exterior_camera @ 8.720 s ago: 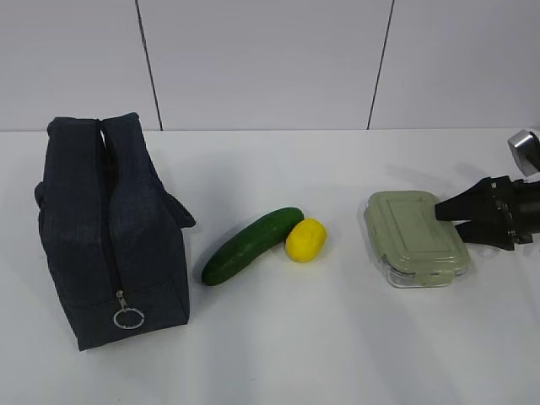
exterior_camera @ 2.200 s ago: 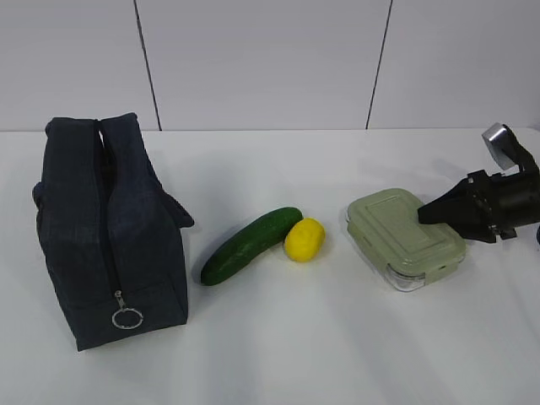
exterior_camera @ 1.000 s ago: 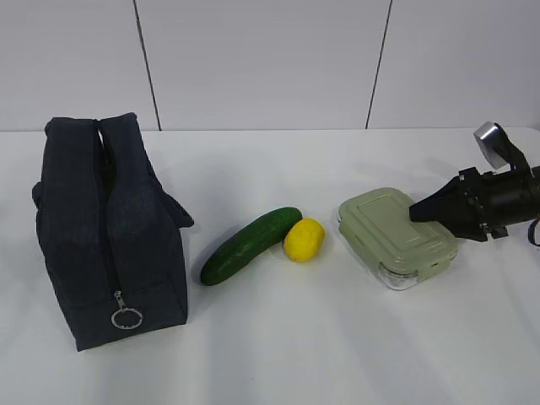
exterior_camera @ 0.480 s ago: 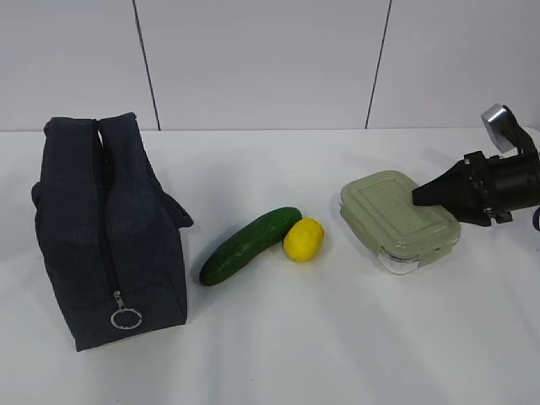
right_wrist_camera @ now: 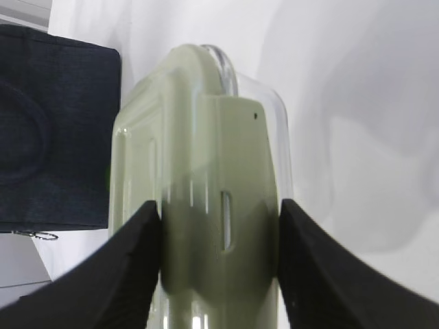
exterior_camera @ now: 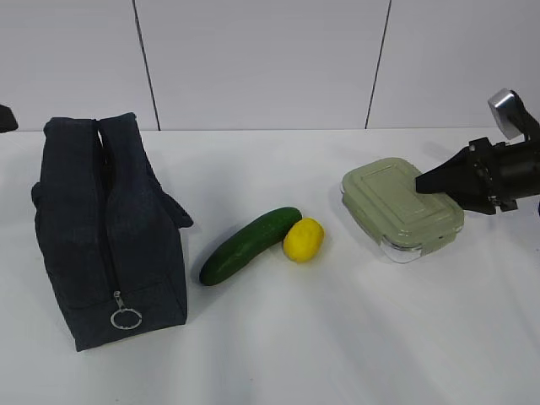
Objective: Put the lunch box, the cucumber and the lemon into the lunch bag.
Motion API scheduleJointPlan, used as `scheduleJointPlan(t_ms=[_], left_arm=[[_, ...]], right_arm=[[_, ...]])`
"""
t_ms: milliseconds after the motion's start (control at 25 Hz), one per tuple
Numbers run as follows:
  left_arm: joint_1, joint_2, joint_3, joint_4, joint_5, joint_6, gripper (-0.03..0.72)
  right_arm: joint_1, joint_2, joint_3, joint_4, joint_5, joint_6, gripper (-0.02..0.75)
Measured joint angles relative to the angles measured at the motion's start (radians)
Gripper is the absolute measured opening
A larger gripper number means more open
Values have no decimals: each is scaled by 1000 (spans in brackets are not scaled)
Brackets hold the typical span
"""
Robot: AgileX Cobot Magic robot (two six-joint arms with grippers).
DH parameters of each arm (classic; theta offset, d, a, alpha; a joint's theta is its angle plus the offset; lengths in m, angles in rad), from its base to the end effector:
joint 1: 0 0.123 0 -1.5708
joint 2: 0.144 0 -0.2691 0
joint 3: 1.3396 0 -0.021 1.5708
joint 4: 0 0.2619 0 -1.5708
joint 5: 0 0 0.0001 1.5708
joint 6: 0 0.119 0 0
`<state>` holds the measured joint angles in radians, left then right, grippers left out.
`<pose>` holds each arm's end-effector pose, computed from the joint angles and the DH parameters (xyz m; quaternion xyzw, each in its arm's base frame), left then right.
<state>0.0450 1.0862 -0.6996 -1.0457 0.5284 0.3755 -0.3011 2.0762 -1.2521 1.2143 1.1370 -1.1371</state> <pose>0.2579 -0.0404 0.2604 -0.1734 0.8474 -0.3169 0.3892 0.3952 -0.0167 0.1154 -0.0415 0.8699 0.4395 0.2200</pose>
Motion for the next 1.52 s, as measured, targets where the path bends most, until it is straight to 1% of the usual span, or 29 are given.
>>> scheduleJointPlan(t_ms=[200, 360, 480, 520, 560, 600, 680, 720, 760, 800, 920, 1200, 1400, 1520], left_arm=[[-2, 172, -91, -83, 4, 75, 391], [-2, 306, -146, -91, 49, 93, 391], [-2, 368, -152, -92, 54, 98, 386], [-2, 382, -152, -94, 54, 98, 371], [-2, 392, -152, -99, 54, 99, 344], [-2, 396, -152, -105, 54, 99, 291], [-2, 398, -152, -117, 54, 102, 134], [-2, 398, -154, -117, 54, 103, 75], [-2, 398, -154, -118, 54, 104, 32], [-2, 400, -154, -119, 56, 104, 10], [-2, 400, -154, -125, 75, 105, -2], [-2, 377, -154, -121, 103, 95, -4], [-8, 349, -197, 4, 133, -26, -4], [-45, 333, -238, 87, 137, -109, -4]], right_arm=[[0, 0, 0, 0, 0, 4, 398], [0, 0, 0, 0, 0, 5, 398], [0, 0, 0, 0, 0, 5, 398], [0, 0, 0, 0, 0, 5, 398], [0, 0, 0, 0, 0, 6, 398], [0, 0, 0, 0, 0, 6, 398], [0, 0, 0, 0, 0, 6, 398], [0, 0, 0, 0, 0, 6, 398], [0, 0, 0, 0, 0, 6, 398], [0, 0, 0, 0, 0, 6, 398], [0, 0, 0, 5, 0, 11, 398], [0, -28, 0, 28, 0, 20, 398], [4, -50, 0, 34, 0, 46, 398], [22, -65, 0, 38, 0, 57, 398]])
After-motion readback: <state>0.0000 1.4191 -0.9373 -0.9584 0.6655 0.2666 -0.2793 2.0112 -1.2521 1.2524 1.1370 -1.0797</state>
